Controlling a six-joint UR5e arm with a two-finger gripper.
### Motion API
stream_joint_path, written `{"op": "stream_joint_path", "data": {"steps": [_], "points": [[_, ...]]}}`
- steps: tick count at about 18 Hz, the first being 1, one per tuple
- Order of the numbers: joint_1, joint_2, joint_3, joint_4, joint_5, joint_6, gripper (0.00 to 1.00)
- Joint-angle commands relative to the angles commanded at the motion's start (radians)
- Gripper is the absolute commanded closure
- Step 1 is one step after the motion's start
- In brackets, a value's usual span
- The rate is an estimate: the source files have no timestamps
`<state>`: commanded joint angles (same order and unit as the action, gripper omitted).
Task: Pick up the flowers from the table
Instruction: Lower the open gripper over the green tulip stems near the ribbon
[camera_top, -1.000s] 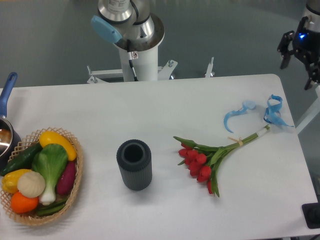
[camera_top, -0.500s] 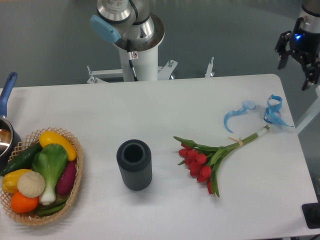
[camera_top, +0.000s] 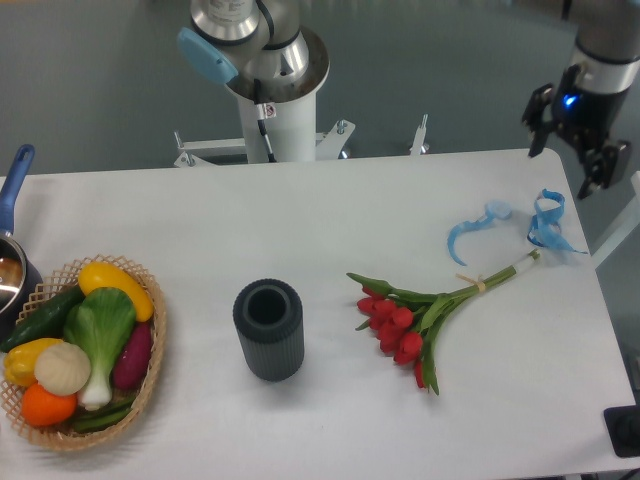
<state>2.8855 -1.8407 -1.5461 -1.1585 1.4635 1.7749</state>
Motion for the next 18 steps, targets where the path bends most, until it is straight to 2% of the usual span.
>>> {"op": "stream_joint_path", "data": {"steps": [1, 4, 8, 10, 11, 15, 18], "points": [[-0.018, -0.014, -0.011, 0.017, -0.014, -0.002, 0.0], [-0.032, -0.06, -0.037, 0.016, -0.101, -0.009, 0.0], [-0.043, -0.071, -0.117, 0.055, -0.14, -0.084, 0.0], [-0.066, -0.097, -0.137, 0.146, -0.137, -0.092, 0.0], [-0.063, -0.104, -0.131, 0.17, -0.138, -0.11, 0.0], [-0.072, -0.127, -0.163, 0.191, -0.134, -0.123, 0.0], [-0.098, -0.172, -0.166, 0.207, -0.134, -0.123, 0.0]]}}
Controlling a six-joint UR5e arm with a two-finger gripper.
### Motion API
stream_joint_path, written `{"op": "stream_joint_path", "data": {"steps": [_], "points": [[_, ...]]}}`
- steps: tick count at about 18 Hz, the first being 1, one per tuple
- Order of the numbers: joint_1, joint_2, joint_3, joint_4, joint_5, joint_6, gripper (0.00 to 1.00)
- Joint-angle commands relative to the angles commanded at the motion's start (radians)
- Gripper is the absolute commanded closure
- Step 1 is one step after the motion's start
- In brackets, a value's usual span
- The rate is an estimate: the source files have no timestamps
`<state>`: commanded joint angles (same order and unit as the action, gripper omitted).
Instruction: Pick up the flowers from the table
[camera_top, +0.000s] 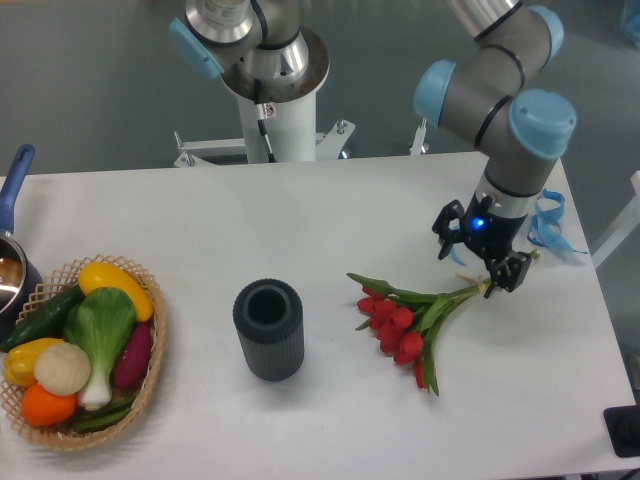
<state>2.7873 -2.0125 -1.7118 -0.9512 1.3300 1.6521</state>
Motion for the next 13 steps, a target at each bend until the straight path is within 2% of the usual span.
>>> {"op": "stream_joint_path", "data": {"steps": [3, 6, 9, 13], "points": [[-0.005, -0.017, -0.023, 0.041, 0.003, 0.012, 0.0], [-0.009, -0.026, -0.041, 0.055, 0.005, 0.014, 0.0], [-0.028, -0.052, -0.048, 0.113, 0.034, 0.014, 0.0], [-0.035, -0.063, -0.061, 0.123, 0.06, 0.011, 0.0]]}}
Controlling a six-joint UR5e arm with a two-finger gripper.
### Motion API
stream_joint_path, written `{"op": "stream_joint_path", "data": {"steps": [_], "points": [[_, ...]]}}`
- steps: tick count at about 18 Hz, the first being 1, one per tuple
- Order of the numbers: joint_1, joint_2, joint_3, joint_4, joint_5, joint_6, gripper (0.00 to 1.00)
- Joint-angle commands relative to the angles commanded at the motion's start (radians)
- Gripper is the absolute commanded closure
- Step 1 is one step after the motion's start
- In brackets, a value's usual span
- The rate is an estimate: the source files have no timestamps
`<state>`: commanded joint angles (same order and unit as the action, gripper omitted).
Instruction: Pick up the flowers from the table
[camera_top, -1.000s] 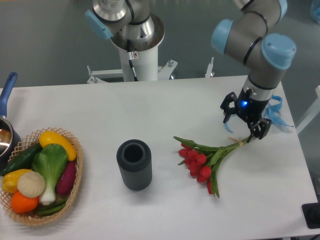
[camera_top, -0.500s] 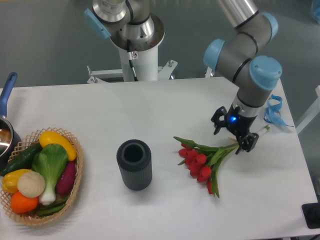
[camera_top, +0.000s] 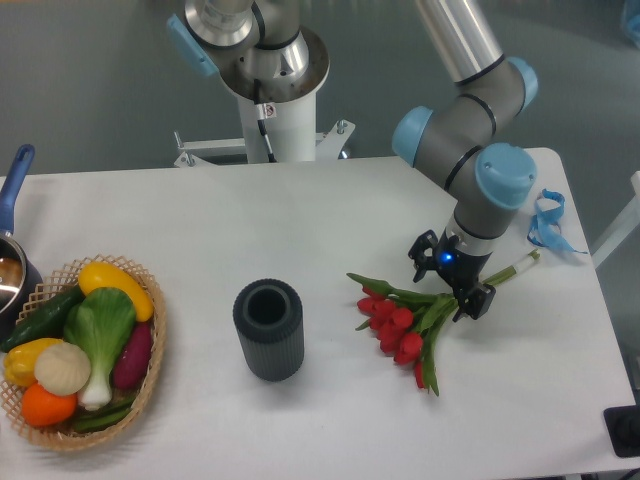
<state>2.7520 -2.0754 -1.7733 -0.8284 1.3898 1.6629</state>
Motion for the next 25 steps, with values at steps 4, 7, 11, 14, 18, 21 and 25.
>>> {"op": "stream_joint_path", "data": {"steps": [4, 7, 11, 14, 18, 21, 25], "points": [[-0.008, -0.011, -0.002, 0.025, 0.0, -0.002, 0.0], [-0.009, -0.022, 0.005, 0.028, 0.002, -0.005, 0.0], [-0.009, -0.018, 0.0, 0.028, 0.002, 0.0, 0.24], [-0.008, -0.015, 0.0, 0.028, 0.0, 0.0, 0.46], [-0.006, -0.011, 0.006, 0.026, -0.002, -0.006, 0.73], [0.001, -0.002, 0.023, 0.02, -0.003, -0.002, 0.73], [0.008, 0.035, 0.066, 0.014, -0.032, -0.011, 0.76]]}}
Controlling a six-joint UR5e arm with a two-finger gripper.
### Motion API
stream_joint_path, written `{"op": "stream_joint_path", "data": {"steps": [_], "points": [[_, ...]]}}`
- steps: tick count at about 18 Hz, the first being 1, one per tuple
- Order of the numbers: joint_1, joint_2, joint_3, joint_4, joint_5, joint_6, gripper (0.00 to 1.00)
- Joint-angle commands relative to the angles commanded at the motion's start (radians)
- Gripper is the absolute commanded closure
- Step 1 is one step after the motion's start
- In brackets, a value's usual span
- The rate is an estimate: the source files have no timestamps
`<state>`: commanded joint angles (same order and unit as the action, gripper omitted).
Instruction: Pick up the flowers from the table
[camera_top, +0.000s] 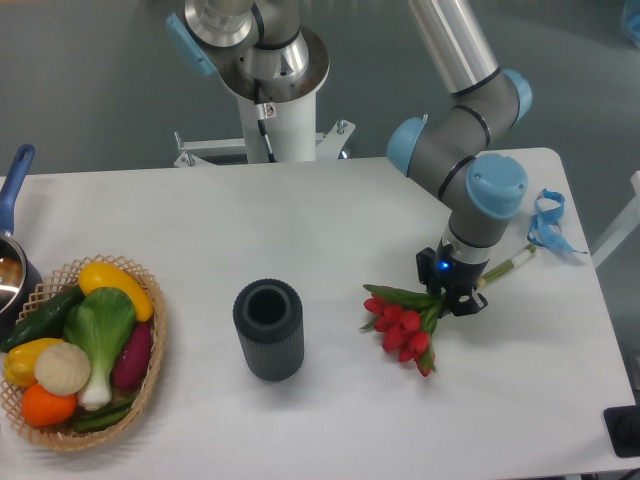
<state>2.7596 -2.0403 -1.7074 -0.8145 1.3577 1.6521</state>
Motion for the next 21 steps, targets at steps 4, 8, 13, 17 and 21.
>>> {"op": "stream_joint_path", "data": {"steps": [4, 8, 13, 17, 21], "points": [[0.032, 0.074, 0.005, -0.006, -0.194, -0.062, 0.76], [0.032, 0.143, 0.049, -0.003, -0.515, -0.279, 0.75], [0.029, 0.199, 0.068, 0.002, -0.729, -0.412, 0.75], [0.031, 0.204, 0.109, 0.003, -0.772, -0.503, 0.75], [0.035, 0.203, 0.115, 0.003, -0.773, -0.508, 0.75]]}}
